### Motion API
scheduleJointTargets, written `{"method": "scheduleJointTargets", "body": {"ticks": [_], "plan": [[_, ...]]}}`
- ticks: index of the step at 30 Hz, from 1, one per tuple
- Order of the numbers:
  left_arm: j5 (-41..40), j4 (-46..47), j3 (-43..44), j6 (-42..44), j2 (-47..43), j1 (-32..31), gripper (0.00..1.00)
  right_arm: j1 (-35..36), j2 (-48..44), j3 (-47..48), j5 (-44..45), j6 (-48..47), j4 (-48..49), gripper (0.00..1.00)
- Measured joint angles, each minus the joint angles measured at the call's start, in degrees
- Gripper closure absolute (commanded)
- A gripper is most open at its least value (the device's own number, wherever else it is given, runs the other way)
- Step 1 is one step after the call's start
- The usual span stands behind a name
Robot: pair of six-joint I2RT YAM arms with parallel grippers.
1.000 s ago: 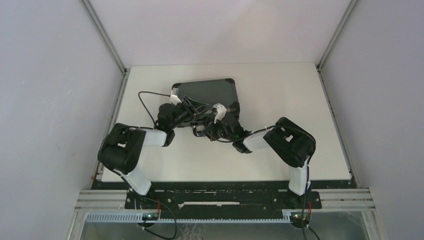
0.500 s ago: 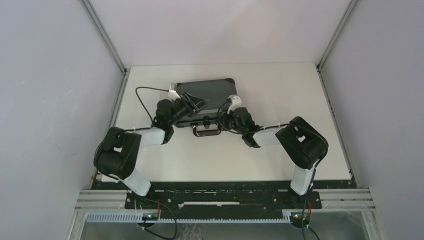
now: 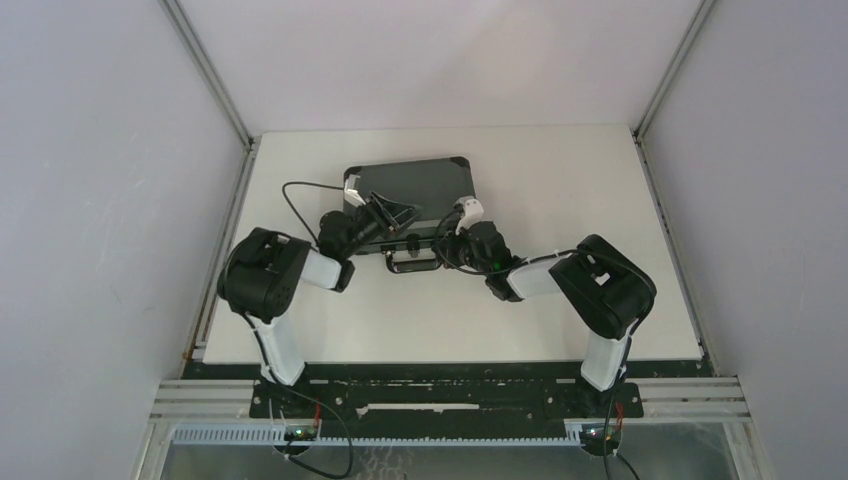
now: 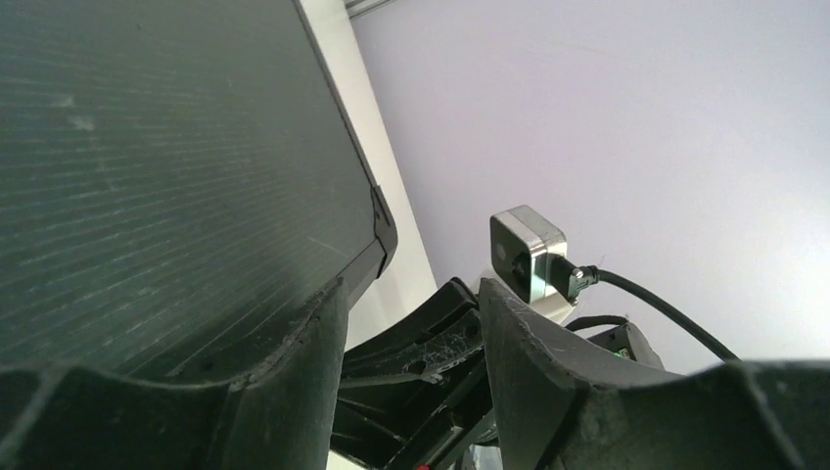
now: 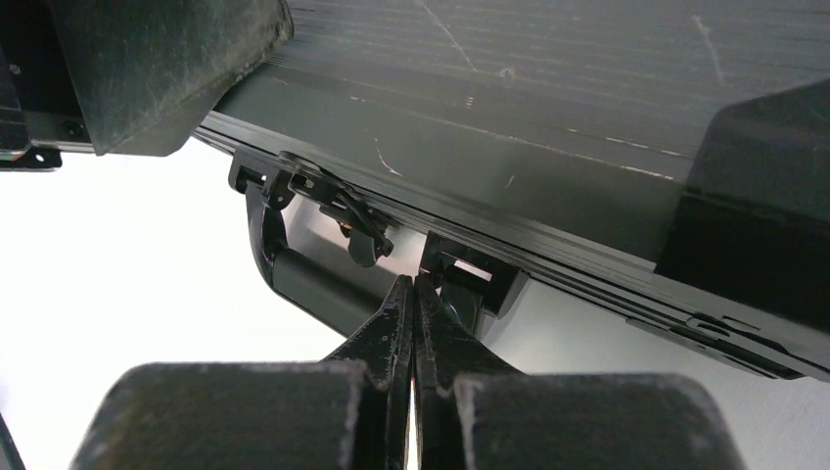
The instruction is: Pack up texas hold em set
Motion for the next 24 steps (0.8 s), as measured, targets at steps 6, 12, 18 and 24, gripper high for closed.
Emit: {"method": "scheduleJointTargets", "body": {"ticks": [6, 12, 18, 24], "plan": [[-0.11, -10.23, -1.53, 2.56, -6.03, 0.02, 0.40, -0.02, 0.00, 1.38, -0.04, -0.07, -0.66, 0.99], [-2.12, -23.74, -3.91, 8.15, -18.29, -1.38, 0.39, -0.11, 0.94, 6.88, -0.66, -1.14, -2.51, 0.98], [-4.59, -28.92, -7.02, 13.92, -25.86, -4.15, 0.39, -0.33, 4.20, 9.88, -3.56, -1.55, -5.07, 0.97], [-9.40, -35.54, -12.90, 19.26, -26.97, -7.32, 0.39, -0.63, 4.57, 10.21, -3.04, -1.60, -6.56, 0.97]]}}
